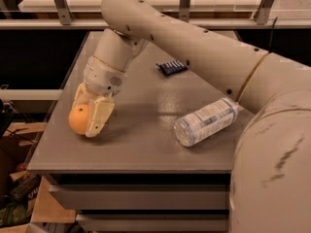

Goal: Pick orange

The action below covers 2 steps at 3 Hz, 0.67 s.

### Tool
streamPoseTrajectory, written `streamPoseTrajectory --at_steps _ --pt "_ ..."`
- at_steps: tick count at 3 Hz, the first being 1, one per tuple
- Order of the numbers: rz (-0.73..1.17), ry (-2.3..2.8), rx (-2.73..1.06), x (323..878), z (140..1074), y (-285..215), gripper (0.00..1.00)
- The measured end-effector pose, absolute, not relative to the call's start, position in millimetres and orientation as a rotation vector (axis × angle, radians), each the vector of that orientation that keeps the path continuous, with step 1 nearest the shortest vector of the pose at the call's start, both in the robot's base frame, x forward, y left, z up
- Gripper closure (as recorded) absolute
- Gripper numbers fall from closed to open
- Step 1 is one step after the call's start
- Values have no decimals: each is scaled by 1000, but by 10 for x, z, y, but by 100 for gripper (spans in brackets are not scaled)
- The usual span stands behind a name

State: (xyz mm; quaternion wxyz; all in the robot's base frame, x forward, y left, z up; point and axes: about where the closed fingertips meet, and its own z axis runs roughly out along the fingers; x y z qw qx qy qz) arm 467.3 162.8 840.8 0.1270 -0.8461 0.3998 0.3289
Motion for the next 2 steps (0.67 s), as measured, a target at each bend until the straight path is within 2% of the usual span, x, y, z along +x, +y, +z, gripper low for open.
streamPoseTrajectory --at_steps 2 --pt "908 1150 -2425 4873 8635 1617 93"
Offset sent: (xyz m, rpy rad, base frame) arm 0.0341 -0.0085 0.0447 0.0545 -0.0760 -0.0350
